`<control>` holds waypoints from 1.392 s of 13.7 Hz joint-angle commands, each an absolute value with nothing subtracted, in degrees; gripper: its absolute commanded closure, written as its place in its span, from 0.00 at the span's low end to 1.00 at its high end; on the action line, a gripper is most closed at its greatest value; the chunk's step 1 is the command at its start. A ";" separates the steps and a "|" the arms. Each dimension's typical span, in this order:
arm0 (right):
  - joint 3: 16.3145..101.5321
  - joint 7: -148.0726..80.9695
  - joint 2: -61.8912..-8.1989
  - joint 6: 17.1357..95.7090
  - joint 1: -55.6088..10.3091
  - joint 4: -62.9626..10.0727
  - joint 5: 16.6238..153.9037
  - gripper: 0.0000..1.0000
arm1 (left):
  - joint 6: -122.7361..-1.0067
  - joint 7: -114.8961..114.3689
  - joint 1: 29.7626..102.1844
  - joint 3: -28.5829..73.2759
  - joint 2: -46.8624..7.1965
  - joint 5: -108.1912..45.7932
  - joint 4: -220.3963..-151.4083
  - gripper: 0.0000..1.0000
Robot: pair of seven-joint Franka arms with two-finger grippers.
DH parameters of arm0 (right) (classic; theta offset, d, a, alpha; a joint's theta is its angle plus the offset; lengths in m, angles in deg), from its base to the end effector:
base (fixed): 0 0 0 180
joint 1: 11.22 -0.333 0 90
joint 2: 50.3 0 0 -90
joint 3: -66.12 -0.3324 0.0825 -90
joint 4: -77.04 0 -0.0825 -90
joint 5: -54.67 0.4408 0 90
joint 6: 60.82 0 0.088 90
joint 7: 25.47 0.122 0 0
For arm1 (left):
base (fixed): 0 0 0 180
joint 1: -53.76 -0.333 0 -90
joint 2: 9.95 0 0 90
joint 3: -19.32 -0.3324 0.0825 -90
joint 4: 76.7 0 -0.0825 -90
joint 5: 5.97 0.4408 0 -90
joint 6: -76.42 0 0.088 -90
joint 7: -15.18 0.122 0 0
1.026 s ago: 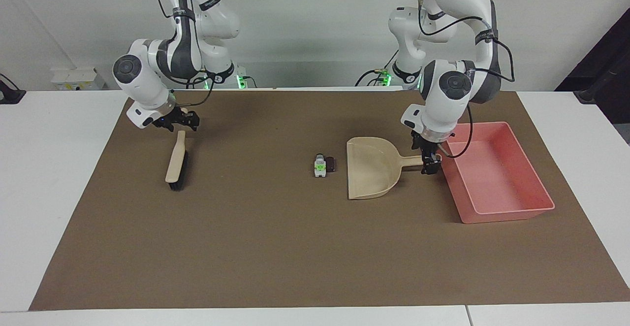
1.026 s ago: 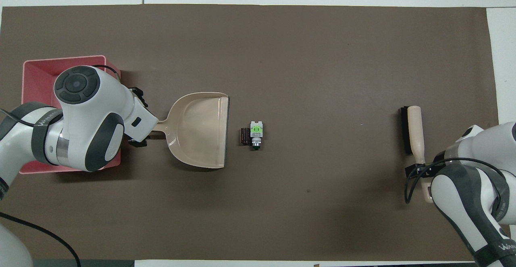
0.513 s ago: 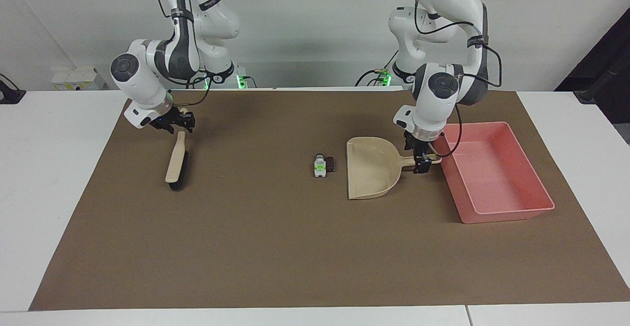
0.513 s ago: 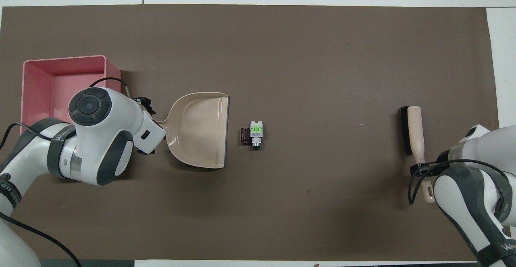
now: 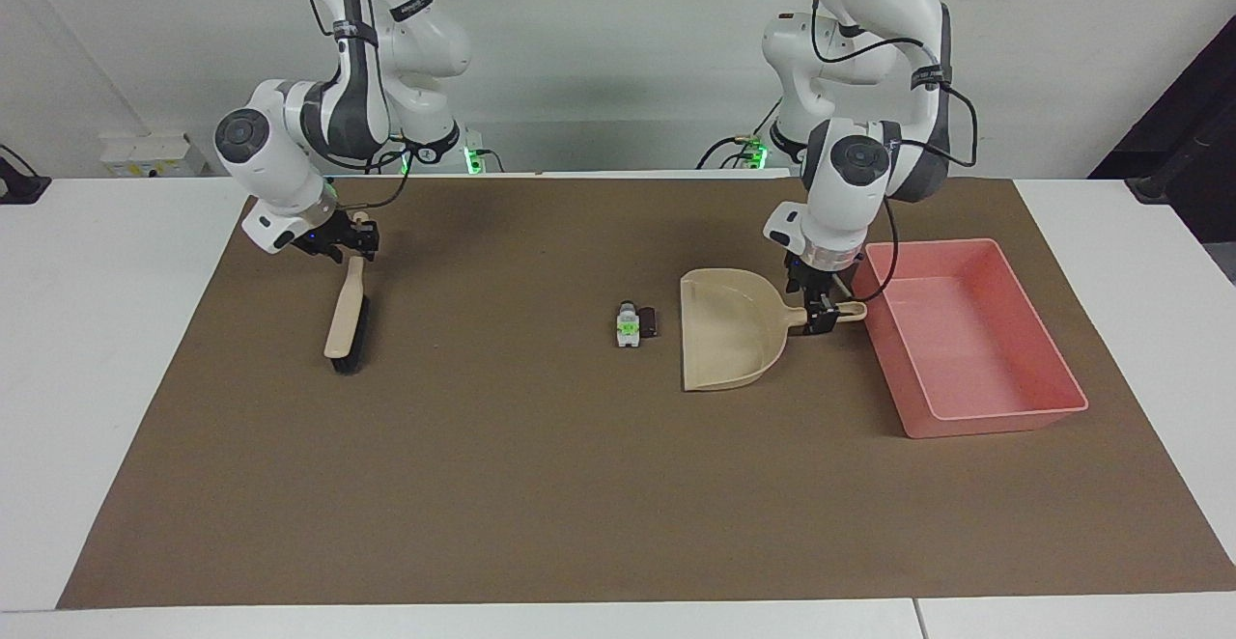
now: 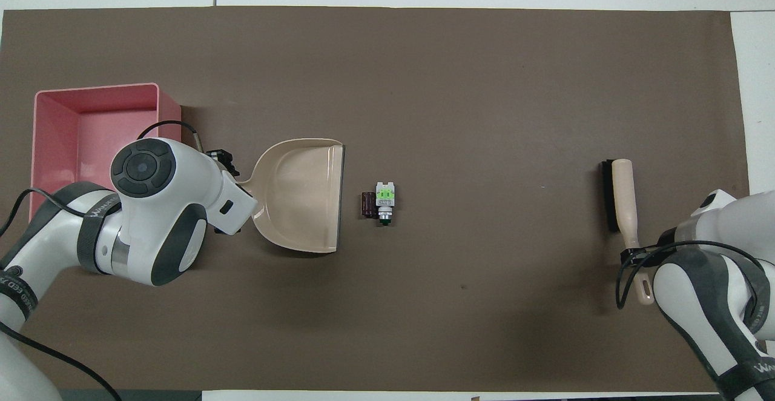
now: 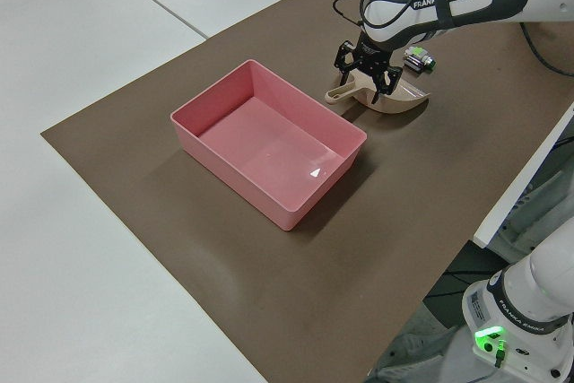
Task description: Clean e-waste and dump in bin
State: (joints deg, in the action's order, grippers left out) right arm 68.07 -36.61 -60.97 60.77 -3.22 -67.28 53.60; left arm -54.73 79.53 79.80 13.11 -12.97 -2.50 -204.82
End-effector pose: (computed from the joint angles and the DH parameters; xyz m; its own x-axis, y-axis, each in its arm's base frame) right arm 0.4490 -0.0793 0.2926 0.9778 0.0362 -0.2065 0.0300 -0.9990 -0.0333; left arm 0.5409 -0.1928 0.3110 0.0620 -0.9970 -0.0465 -0.9979 -0.0610 -0.0216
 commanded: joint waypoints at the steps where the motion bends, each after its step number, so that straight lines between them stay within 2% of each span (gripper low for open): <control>1: 67.62 -38.65 -61.20 61.87 -2.61 -67.89 54.76 0.56 | -56.99 77.93 80.48 12.64 -11.18 -0.88 -207.13 0.15; 3: 67.62 -38.65 -61.20 61.87 -2.61 -67.80 54.76 0.68 | -57.34 78.28 80.39 12.64 -11.18 -0.88 -207.13 0.16; 6: 67.53 -38.65 -61.11 61.87 -2.87 -67.63 54.76 0.94 | -57.52 78.46 80.12 12.64 -11.18 -0.88 -207.22 0.20; 7: 67.62 -38.47 -61.02 61.96 -2.88 -67.54 54.68 1.00 | -57.96 78.55 79.95 12.64 -11.27 -0.96 -207.22 0.20; 10: 67.53 -38.74 -60.32 60.65 -2.96 -65.70 54.59 1.00 | -59.01 78.46 79.86 12.64 -11.79 -0.88 -207.48 0.20; 13: 67.27 -38.65 -58.13 50.39 -5.42 -56.49 53.80 1.00 | -59.36 78.46 79.77 12.64 -12.15 -0.88 -207.22 0.21; 14: 67.27 -38.47 -57.95 47.14 -7.08 -53.77 53.80 1.00 | -59.11 78.63 79.77 12.64 -12.15 -0.96 -207.22 0.28; 18: 67.00 -34.80 -57.68 40.18 -16.82 -47.86 53.97 1.00 | -58.23 78.55 79.77 12.64 -12.32 -0.88 -206.25 0.83; 19: 67.00 -30.17 -57.59 39.55 -20.59 -47.33 53.88 1.00 | -58.22 79.07 79.77 12.64 -12.32 -0.96 -205.99 0.90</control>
State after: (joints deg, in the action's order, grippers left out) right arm 67.24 -34.83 -59.02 41.50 -15.82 -49.68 53.59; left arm -57.66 79.47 79.73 12.94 -13.00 -2.44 -205.68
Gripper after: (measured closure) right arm 0.744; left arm 0.608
